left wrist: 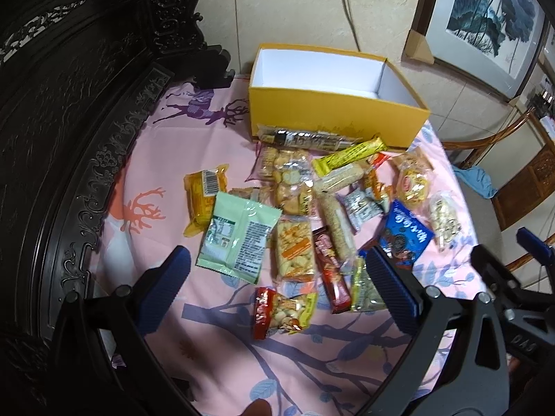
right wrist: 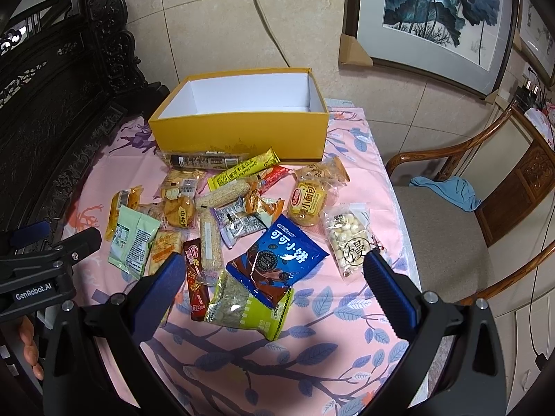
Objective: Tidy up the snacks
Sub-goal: 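Grasp the blue snack bag with the right tool while the left tool grasps the yellow-red peanut bag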
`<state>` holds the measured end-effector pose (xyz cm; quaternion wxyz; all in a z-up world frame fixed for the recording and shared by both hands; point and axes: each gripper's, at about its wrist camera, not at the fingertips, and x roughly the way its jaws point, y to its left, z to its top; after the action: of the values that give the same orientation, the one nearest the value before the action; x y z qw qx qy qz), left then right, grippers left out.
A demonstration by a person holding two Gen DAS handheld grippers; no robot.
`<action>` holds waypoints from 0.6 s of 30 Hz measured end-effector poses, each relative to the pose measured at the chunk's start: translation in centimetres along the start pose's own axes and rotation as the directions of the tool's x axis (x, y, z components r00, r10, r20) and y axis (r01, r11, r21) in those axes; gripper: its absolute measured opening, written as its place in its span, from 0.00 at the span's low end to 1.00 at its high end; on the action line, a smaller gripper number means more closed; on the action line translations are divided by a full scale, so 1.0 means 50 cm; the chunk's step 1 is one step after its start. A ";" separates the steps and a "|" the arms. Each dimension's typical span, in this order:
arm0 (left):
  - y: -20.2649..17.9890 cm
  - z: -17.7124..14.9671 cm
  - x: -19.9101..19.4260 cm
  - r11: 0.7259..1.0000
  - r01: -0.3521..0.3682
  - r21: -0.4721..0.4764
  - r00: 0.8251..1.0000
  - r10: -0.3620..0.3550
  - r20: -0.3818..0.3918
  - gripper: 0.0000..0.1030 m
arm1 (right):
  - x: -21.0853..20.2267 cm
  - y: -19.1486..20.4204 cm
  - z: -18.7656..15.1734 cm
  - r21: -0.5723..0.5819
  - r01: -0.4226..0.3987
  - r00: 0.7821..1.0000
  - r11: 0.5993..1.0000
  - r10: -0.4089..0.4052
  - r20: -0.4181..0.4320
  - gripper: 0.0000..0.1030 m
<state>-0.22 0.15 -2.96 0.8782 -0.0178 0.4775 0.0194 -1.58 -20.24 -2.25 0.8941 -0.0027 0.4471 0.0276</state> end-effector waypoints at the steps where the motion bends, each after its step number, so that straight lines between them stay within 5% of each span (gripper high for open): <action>1: 0.004 -0.007 0.013 1.000 -0.009 -0.002 1.000 0.008 -0.014 0.98 | 0.007 -0.003 -0.004 0.002 0.003 1.000 1.000 -0.003 -0.004 0.99; 10: 0.009 -0.088 0.136 0.997 -0.060 0.038 0.990 0.065 -0.123 0.98 | 0.131 -0.018 -0.077 0.001 0.001 0.991 1.000 -0.001 -0.132 0.99; 18: -0.027 -0.140 0.194 0.994 -0.002 0.107 0.989 0.018 -0.146 0.98 | 0.219 0.008 -0.110 -0.054 -0.064 0.975 0.996 0.051 -0.215 0.99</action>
<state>-0.76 -1.37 -14.90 0.8402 0.0299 0.5415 -0.0030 0.54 -19.47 -14.28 0.8393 -0.0196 0.5393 0.0666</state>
